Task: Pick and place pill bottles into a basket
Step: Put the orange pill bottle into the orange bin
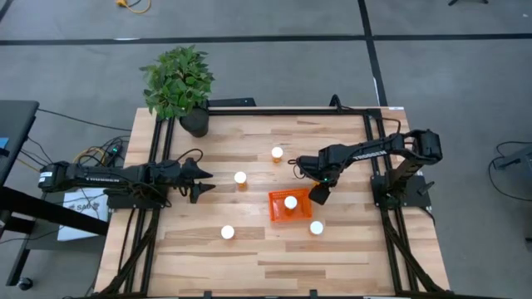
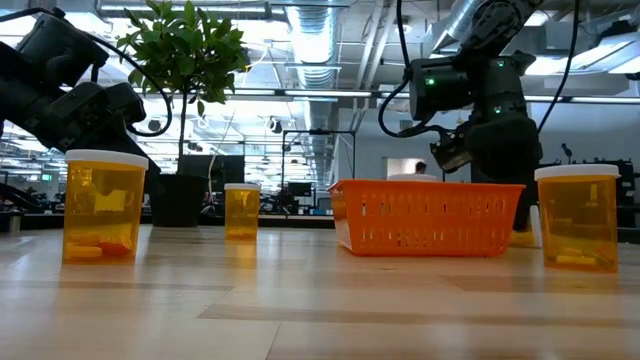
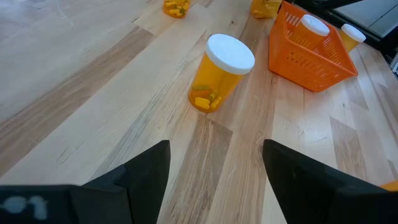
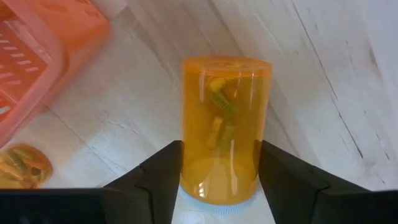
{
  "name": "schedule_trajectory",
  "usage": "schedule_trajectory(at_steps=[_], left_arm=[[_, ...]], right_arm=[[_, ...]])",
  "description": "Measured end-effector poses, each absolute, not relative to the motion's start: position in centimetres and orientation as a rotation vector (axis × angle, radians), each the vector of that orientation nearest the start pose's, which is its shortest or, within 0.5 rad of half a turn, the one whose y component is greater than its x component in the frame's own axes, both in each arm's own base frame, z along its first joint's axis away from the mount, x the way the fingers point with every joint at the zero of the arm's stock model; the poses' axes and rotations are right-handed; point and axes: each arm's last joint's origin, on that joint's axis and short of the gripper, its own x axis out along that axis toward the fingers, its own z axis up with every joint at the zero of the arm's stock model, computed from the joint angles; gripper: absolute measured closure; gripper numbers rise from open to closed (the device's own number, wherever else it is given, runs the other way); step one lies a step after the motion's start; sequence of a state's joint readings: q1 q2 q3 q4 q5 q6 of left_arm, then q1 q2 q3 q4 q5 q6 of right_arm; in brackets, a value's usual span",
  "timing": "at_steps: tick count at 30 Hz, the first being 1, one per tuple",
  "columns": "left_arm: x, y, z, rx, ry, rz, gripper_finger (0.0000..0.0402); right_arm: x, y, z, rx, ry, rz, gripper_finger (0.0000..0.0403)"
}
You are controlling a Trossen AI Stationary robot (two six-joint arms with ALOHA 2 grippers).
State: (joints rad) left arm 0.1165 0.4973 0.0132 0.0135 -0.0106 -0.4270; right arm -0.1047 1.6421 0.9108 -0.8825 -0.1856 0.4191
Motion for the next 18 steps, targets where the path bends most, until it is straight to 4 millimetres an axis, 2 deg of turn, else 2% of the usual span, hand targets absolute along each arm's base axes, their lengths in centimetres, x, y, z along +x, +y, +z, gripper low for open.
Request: schedule_trajectory(at_steps=[8, 18], left_arm=[[11.8, 1.4, 12.5, -0.443, 0.436, 0.223, 0.0156], [11.8, 1.4, 12.5, -0.443, 0.437, 0.224, 0.0156]], right_arm=[[25.9, -2.2, 15.7, 0.549, 1.595, -0.254, 0.0217], [26.8, -3.2, 18.5, 0.493, 1.606, -0.207, 0.0214]])
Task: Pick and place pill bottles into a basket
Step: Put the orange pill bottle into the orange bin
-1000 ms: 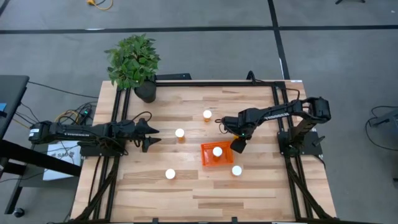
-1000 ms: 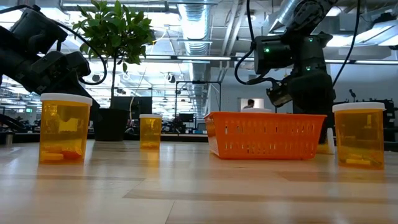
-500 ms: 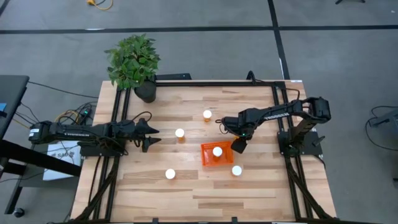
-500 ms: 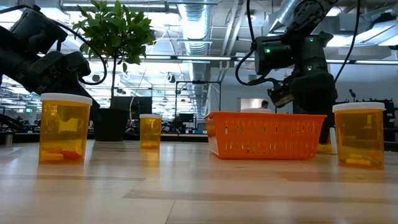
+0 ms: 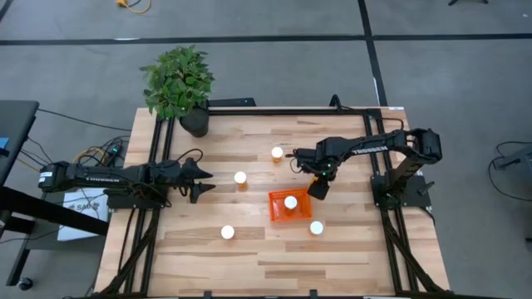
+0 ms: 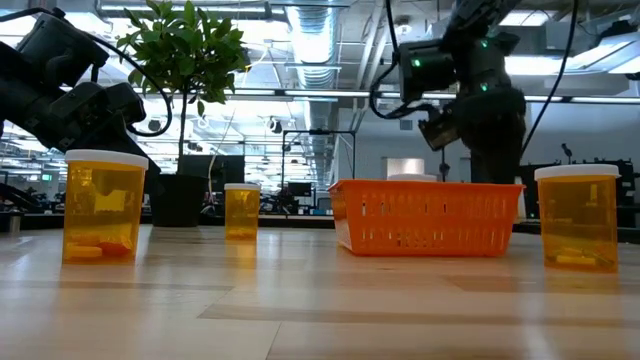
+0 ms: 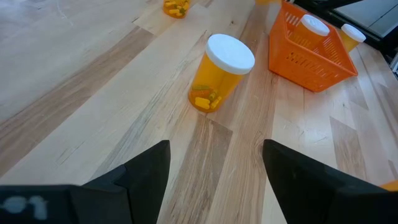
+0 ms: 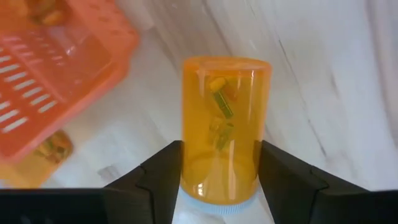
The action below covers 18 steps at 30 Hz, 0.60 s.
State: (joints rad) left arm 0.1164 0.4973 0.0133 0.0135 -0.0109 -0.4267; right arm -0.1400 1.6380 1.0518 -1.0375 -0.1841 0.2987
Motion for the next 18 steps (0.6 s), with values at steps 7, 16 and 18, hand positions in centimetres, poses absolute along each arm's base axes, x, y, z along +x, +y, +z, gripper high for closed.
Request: schedule_trajectory(at_steps=[7, 16, 18], left_arm=[[11.8, 1.4, 12.5, -0.443, 0.437, 0.223, 0.0156], [11.8, 1.4, 12.5, -0.443, 0.437, 0.223, 0.0156], [11.8, 1.4, 12.5, -0.443, 0.437, 0.223, 0.0156]], right_arm=[[27.6, -4.3, 22.4, 0.427, 1.608, -0.142, 0.0215], [27.7, -5.2, 26.8, 0.307, 1.628, -0.096, 0.0213], [27.6, -5.3, 27.5, 0.29, 1.63, -0.077, 0.0213]])
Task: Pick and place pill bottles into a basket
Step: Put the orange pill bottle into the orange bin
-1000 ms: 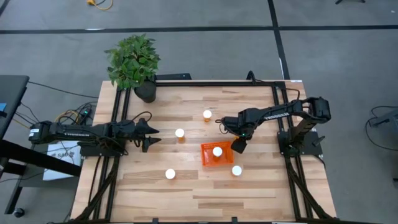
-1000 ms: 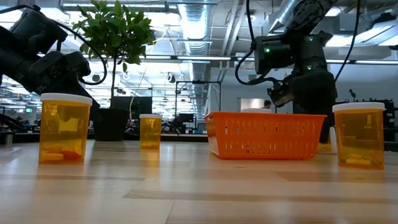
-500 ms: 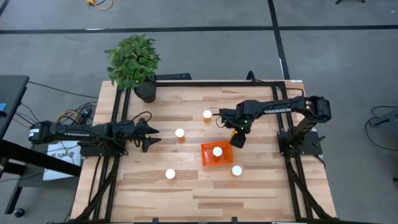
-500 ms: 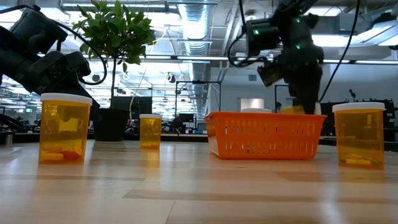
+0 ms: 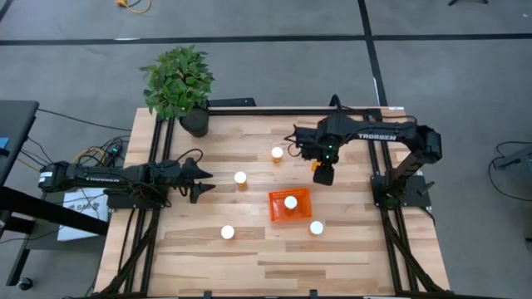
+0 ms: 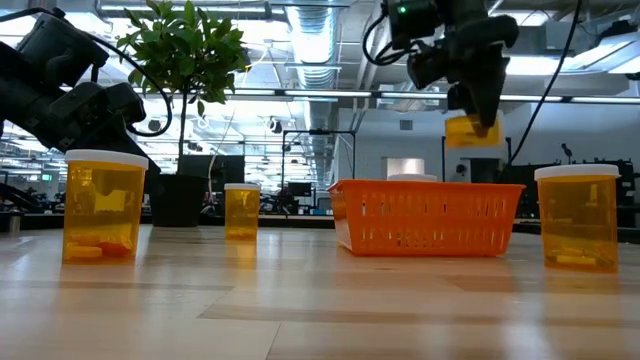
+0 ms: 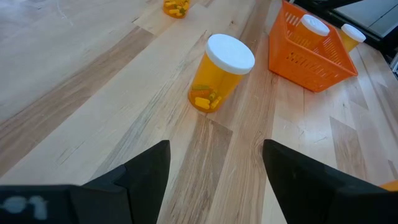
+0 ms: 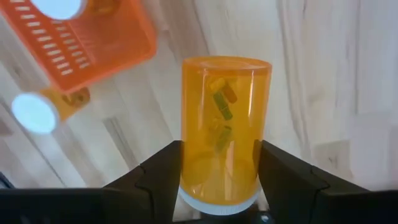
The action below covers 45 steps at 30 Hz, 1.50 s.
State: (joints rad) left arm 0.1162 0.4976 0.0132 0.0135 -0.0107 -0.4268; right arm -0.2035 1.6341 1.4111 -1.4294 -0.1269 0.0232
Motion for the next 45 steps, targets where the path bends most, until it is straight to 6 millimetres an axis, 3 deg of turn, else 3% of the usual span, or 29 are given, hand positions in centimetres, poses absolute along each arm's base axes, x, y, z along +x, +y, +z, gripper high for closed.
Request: schedule_trajectory(at_steps=[8, 16, 28, 37, 45], left_arm=[[11.8, 1.4, 12.5, -0.443, 0.437, 0.224, 0.0156], [11.8, 1.4, 12.5, -0.443, 0.437, 0.223, 0.0156], [11.8, 1.4, 12.5, -0.443, 0.437, 0.223, 0.0156], [11.8, 1.4, 12.5, -0.443, 0.435, 0.223, 0.0156], [11.8, 1.4, 12.5, -0.443, 0.434, 0.221, 0.0156]], right_arm=[[26.8, -5.5, 29.0, 0.09, 1.718, -0.023, 0.0211], [26.7, -5.4, 29.0, -0.15, 1.76, 0.011, 0.0209], [28.3, -2.6, 27.9, -0.402, 1.768, 0.05, 0.0208], [29.7, -0.3, 26.4, -0.857, 1.829, 0.017, 0.0207], [30.3, 2.8, 25.7, -1.074, 1.804, 0.013, 0.0209]])
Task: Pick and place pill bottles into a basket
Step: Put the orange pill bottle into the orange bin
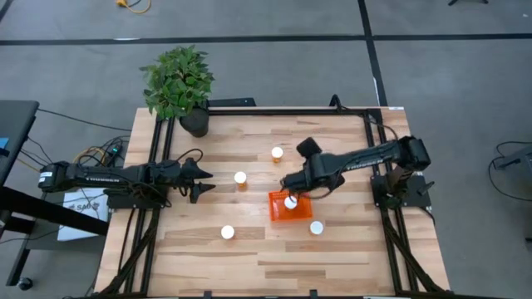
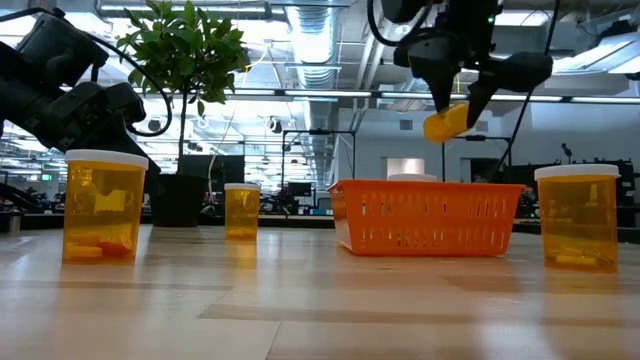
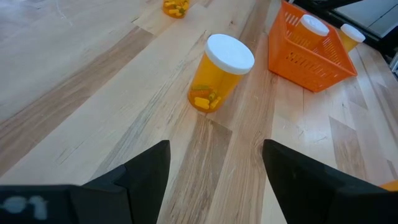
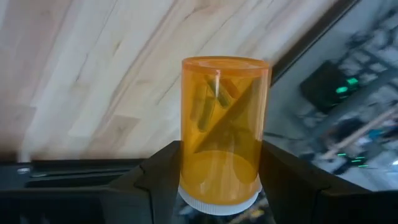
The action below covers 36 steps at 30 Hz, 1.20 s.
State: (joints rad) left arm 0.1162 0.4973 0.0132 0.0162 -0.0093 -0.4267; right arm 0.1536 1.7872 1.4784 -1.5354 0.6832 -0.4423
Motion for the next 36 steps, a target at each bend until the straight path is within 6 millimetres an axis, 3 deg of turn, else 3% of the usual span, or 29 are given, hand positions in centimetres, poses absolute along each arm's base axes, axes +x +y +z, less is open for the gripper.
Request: schedule_trajectory(at_steps=[11, 21, 28, 36], left_arm=[[11.8, 1.4, 12.5, -0.443, 0.436, 0.222, 0.0156], [11.8, 1.4, 12.5, -0.443, 0.437, 0.222, 0.0156], [11.8, 1.4, 12.5, -0.443, 0.436, 0.223, 0.0156], [11.8, 1.4, 12.5, -0.443, 0.436, 0.223, 0.0156]], right_arm=[[29.3, 8.2, 25.7, -1.299, 1.691, 0.055, 0.0209], [29.4, 13.2, 25.7, -1.545, 1.402, 0.048, 0.0215], [28.7, 14.9, 25.5, -1.529, 1.344, 0.063, 0.0208], [27.6, 15.8, 24.3, -1.299, 1.364, 0.046, 0.021]])
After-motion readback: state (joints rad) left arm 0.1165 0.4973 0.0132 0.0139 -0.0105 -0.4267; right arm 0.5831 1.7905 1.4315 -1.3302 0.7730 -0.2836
